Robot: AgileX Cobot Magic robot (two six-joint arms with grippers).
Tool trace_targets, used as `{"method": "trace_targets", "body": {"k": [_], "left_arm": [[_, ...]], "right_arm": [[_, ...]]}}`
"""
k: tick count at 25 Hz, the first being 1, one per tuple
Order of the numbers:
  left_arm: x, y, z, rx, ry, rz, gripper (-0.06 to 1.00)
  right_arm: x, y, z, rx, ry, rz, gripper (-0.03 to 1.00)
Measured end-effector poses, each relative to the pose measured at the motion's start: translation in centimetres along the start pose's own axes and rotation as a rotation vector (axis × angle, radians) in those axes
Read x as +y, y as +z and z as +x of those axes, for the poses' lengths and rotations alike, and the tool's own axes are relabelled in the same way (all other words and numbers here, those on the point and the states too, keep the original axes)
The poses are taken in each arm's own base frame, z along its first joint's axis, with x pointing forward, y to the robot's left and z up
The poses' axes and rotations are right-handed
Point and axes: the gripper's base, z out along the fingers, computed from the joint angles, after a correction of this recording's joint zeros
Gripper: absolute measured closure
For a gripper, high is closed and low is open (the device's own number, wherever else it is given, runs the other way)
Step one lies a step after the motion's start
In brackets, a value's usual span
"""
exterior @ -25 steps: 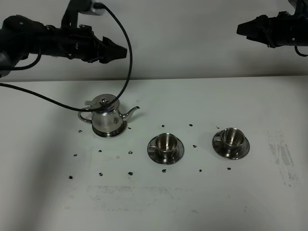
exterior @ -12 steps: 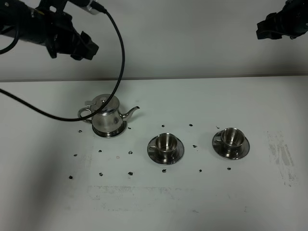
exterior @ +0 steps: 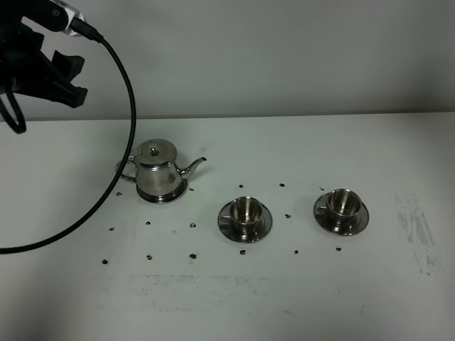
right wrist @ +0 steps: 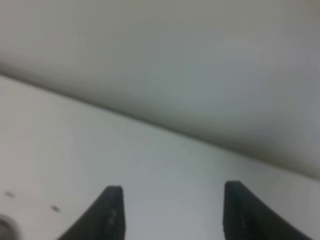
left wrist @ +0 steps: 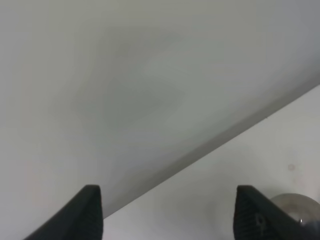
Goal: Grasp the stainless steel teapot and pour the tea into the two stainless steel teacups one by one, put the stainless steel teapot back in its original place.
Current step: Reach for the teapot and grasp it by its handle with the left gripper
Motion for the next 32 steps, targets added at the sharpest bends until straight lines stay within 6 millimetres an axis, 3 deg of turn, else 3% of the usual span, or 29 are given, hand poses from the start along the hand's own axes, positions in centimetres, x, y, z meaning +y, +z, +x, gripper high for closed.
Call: {"method": "trace_targets", "body": {"k": [3,6,10,14,22,28,32], "left_arm": [[-0.2,-0.6,0.2,0.018,0.000,0.022,0.37],[-0.2,-0.6,1.1,0.074,-0.018,0.060,0.37],[0.5,-0.7,2.1,0.113,-0.036,0.059,0.37],[0.8,-0.7,2.3,0.118,-0.041,0.051,0.37],[0.7,-0.8,2.7,0.156,0.001,0.073,0.37],[0.5,-1.1,3.7,0.271,0.124,0.106,0.41],[0.6,-1.4,4.6,0.369,0.237,0.128,0.47]], "right_arm": [[1.1,-5.2,-0.6,-0.103,0.007,-0.013,0.55],[1.7,-8.9,-0.6,-0.177,0.008,-0.027,0.57],[2.2,-11.4,1.3,-0.170,0.016,-0.043,0.58],[3.0,-11.2,6.4,-0.052,0.039,-0.065,0.58],[4.6,-13.3,18.4,-0.079,0.116,-0.073,0.58],[5.4,-14.6,25.5,-0.030,0.190,-0.076,0.58],[5.9,-15.2,29.3,-0.019,0.215,-0.074,0.59]]}}
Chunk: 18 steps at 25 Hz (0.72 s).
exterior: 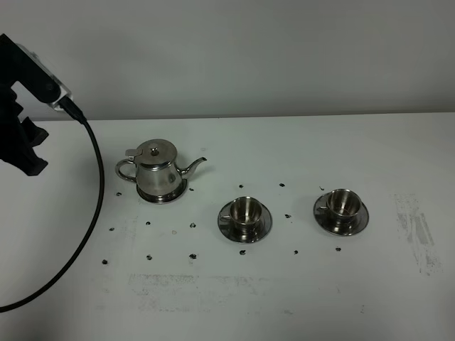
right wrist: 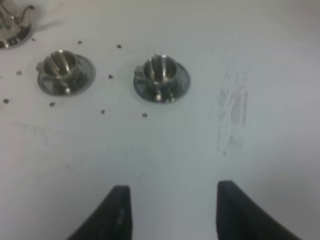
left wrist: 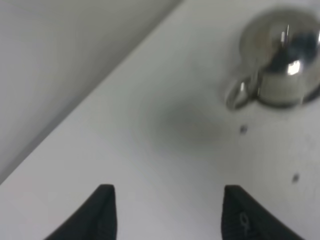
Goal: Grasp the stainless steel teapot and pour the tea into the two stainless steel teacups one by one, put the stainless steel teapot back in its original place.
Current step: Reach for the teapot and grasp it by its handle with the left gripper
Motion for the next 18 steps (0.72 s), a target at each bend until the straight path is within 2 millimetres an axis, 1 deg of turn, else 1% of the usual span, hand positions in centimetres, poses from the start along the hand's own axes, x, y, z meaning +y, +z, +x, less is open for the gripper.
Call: {"method": "trace_targets", "body": {"k": [4,7,13,18], "left_arm": [[0.2,0.0,0.2,0.022,0.062,-0.016,0.49],[0.1,0.6,0.3,0.031,0.131,-0.009,0.49],[-0.2,4.1,1.1,0.075,0.301,0.044,0.45],[0.1,5.9,1.0,0.045,0.373,-0.003,0.43]], "right_arm": [[-0.3,-0.4,2.9,-0.008,0.009,0.006,0.61],[-0.6,-0.6,4.6,-0.009,0.003,0.024,0.62],[-0.9,-1.6,7.0,-0.089,0.006,0.035,0.62],[-1.0,-1.0,9.0,-0.114,0.008,0.030,0.62]]}}
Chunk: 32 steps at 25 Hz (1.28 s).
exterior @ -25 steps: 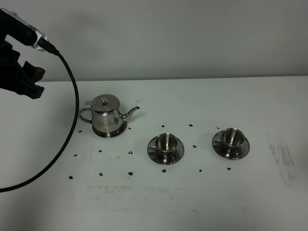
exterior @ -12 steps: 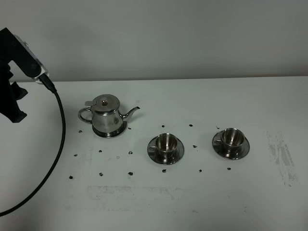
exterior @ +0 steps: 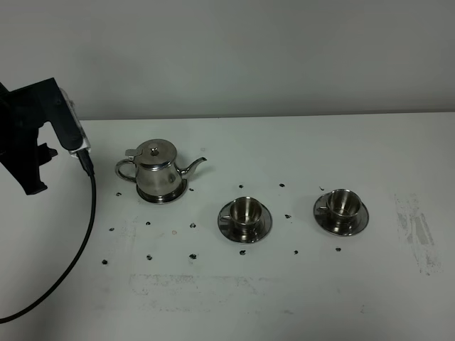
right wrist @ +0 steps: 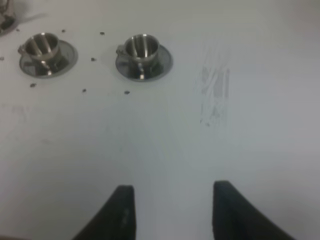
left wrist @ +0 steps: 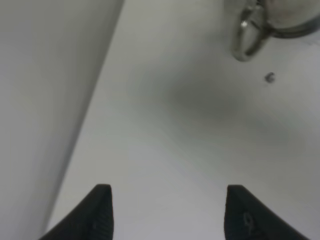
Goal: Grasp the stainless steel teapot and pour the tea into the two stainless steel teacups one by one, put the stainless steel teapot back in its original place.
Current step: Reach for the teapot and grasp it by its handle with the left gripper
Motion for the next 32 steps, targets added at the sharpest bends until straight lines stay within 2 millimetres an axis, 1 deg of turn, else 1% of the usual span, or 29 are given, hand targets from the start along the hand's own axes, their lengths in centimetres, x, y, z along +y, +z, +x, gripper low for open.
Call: {"method": "trace_targets", "body": {"k": [5,12,16,19,24,29,32], "left_arm": [[0.1,1.2,0.0,-0.009,0.019,-0.031,0.43],[-0.4,3.6,0.6,0.026,0.080,-0.018,0.43],[-0.6,5.0,0.8,0.028,0.096,-0.027,0.43],[-0.4,5.6,0.8,0.017,0.111,-0.060,0.43],[-0.1,5.6,0.6,-0.002,0.087,-0.101,0.43],[-0.1,5.6,0.6,-0.009,-0.052,-0.102,0.43],[0.2,5.5,0.5,-0.013,-0.104,-0.106,0.43]], "right_arm": [[0.4,-0.4,0.6,-0.043,-0.045,-0.055,0.63],[0.6,-0.5,0.7,-0.055,-0.055,-0.075,0.67],[0.7,-0.5,0.7,-0.053,-0.031,-0.044,0.69],[0.8,-0.6,0.7,-0.053,0.020,0.032,0.71],[1.0,-0.6,0.7,-0.052,0.096,0.162,0.73],[1.1,-0.6,0.7,-0.051,0.137,0.243,0.73],[1.2,-0.6,0.7,-0.050,0.163,0.292,0.73]]}}
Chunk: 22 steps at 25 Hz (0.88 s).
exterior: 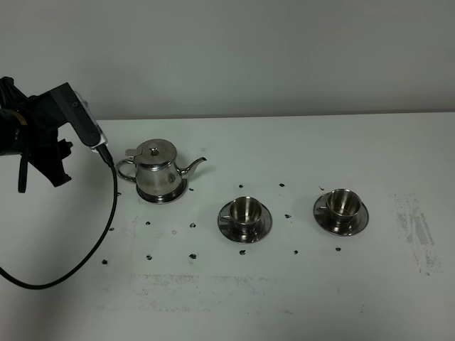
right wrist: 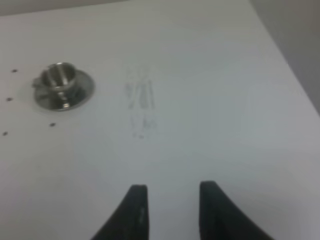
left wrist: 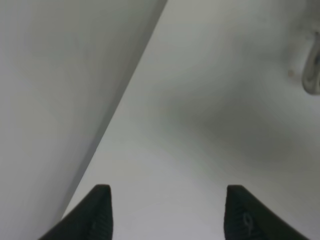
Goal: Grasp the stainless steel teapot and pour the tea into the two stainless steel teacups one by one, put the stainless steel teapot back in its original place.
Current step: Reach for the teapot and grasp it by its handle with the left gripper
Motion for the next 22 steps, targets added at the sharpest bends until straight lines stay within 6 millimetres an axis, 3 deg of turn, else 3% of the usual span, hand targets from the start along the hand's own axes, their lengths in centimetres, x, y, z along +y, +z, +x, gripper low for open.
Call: {"method": "trace_targets", "body": {"k": [9,22], "left_arm": [[0.8,0.0,-0.8,0.048,-0.045,0.074,0.43],[0.7,-1.4,-1.6,0.174,-0.083,0.254,0.43]], "right_arm": [[0.0,0.0,0.0,0.000,0.012,0.022,0.73],[0.1,0.0,0.0,0.000,0.013,0.020,0.73]]}}
